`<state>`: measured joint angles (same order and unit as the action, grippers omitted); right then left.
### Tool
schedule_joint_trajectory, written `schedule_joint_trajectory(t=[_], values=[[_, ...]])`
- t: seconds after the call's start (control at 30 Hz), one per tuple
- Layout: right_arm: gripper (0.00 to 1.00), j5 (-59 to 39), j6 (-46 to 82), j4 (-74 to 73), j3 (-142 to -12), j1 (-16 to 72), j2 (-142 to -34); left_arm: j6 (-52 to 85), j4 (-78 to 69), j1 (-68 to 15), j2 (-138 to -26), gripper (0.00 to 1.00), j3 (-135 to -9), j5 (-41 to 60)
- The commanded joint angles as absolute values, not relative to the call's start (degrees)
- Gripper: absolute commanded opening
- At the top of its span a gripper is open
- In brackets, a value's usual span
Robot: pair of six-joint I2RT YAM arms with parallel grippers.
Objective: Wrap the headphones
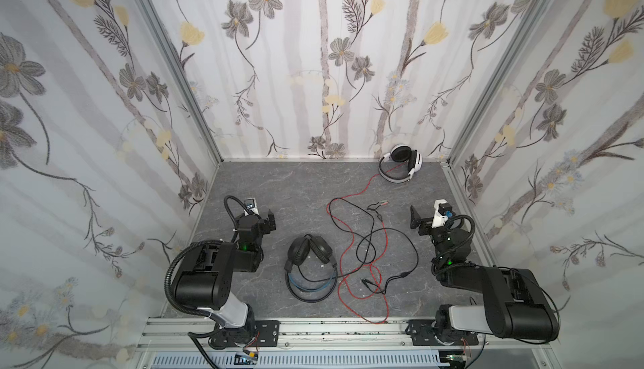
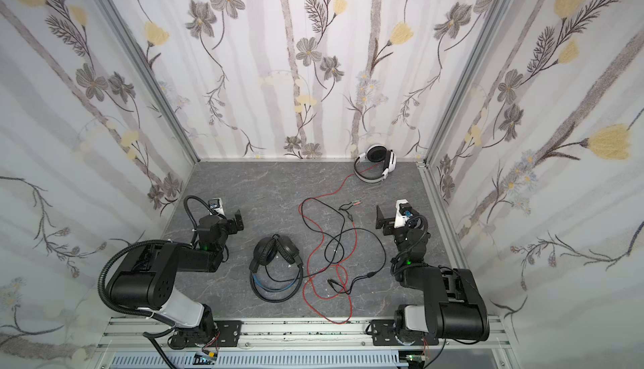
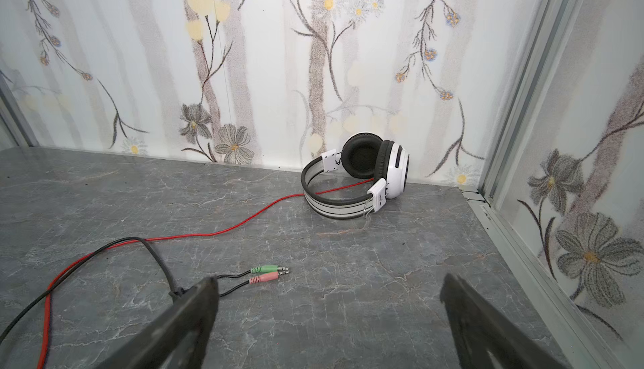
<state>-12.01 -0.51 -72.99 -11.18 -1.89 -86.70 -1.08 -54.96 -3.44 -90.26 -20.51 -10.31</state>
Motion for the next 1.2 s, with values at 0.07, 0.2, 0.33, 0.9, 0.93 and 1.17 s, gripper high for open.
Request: schedule_joint_trajectory(t=[0.07,0.2,0.33,0.9,0.93,1.17], values=[[1.0,-11.72,-0.81,-76.29,-11.27,-1.85,-86.84,-0.51,-55.72,-3.43,-90.26,1.0,-20.77,-10.63],[1.0,-11.76,-0.85,-76.3,-11.3,-1.85,-86.84,-0.54,-55.77,-3.42,-90.2,1.0,-20.75,-10.63],[1.0,-11.73,-0.85,-76.31,-11.3,-1.84,-86.84,-0.45,-55.72,-3.42,-90.25,1.0,-20.75,-10.59],[1.0,-10.92,-0.52,-76.32,-11.25,-1.85,-86.84,-0.46,-55.72,-3.43,-90.21,1.0,-20.83,-10.63],[1.0,-10.95,-0.44,-76.31,-11.29,-1.85,-86.84,-0.49,-55.73,-3.43,-90.26,1.0,-20.81,-10.63],[1.0,-7.98,0.51,-76.21,-11.28,-1.84,-86.84,-0.46,-55.66,-3.43,-90.26,1.0,-20.83,-10.56]])
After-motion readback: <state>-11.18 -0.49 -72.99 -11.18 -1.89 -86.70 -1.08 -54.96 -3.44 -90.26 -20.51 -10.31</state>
